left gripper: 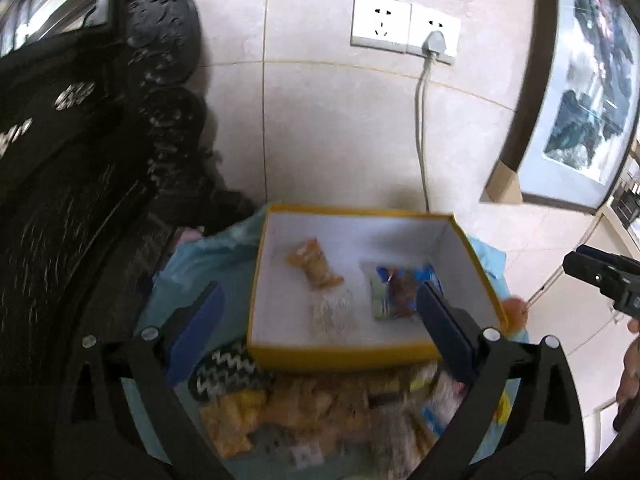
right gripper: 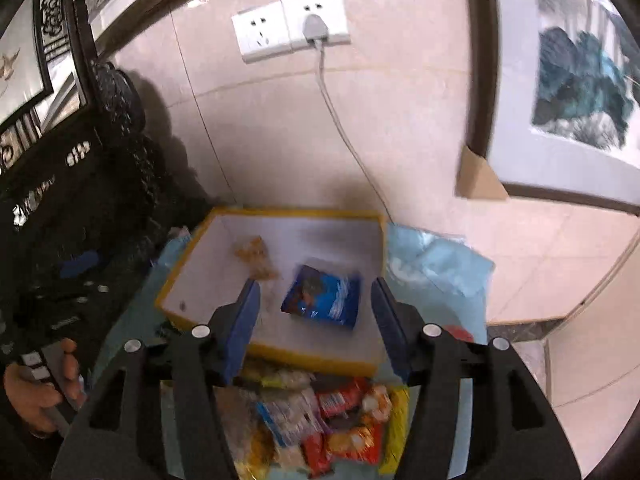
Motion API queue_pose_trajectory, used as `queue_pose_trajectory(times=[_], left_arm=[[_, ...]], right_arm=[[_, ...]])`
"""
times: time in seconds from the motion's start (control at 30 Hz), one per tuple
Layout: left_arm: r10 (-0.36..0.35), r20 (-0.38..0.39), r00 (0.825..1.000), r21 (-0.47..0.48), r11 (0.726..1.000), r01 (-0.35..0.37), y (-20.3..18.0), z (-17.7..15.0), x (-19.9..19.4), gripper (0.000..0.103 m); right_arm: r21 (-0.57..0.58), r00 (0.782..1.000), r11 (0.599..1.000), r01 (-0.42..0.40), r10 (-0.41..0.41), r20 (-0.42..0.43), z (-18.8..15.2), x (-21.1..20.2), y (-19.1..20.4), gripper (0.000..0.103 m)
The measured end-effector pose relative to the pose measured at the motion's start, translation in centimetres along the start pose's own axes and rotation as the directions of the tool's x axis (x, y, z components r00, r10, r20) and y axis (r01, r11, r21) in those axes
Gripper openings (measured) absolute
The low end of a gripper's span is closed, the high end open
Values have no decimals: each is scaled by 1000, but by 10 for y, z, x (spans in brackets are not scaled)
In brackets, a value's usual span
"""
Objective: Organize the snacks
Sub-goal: 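Lower both held packs into the yellow box and release them, then grasp a bread bag with left tool while right tool grasps yellow cheese bar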
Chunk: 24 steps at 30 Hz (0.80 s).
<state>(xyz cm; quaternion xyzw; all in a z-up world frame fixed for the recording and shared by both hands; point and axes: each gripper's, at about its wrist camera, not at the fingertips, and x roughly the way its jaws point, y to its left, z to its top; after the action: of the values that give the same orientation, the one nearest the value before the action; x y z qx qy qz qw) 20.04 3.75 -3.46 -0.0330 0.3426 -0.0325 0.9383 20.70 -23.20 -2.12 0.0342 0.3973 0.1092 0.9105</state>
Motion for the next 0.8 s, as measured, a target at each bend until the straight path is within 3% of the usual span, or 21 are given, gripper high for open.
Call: queue_pose_trajectory(times=[0.2,0.3,0.4,0.63,0.8], left_arm=[[22,-87,996,89,996,-14,2,-90,-7,98],[77,-165,983,174,983,-48,1,-135,9,98],[97,-214,972,196,979,-54,4,-162,26,98],[80,-252,964,130,990,-48,9,-165,59,98],[92,-278,956,143,988,-53,-4,-169,85,98]], right_arm=[[-8,993,997,72,-72,-95,-96,-4,-24,58],[9,982,994,110,-108,-155,-134,8,-28,58],[44,973,991,128,-117,-201,-158,19,-32,58],[15,956,984,176,-167,-242,-174,43,-34,58],[58,947,976,208,-187,-260,-175,62,-50,58]])
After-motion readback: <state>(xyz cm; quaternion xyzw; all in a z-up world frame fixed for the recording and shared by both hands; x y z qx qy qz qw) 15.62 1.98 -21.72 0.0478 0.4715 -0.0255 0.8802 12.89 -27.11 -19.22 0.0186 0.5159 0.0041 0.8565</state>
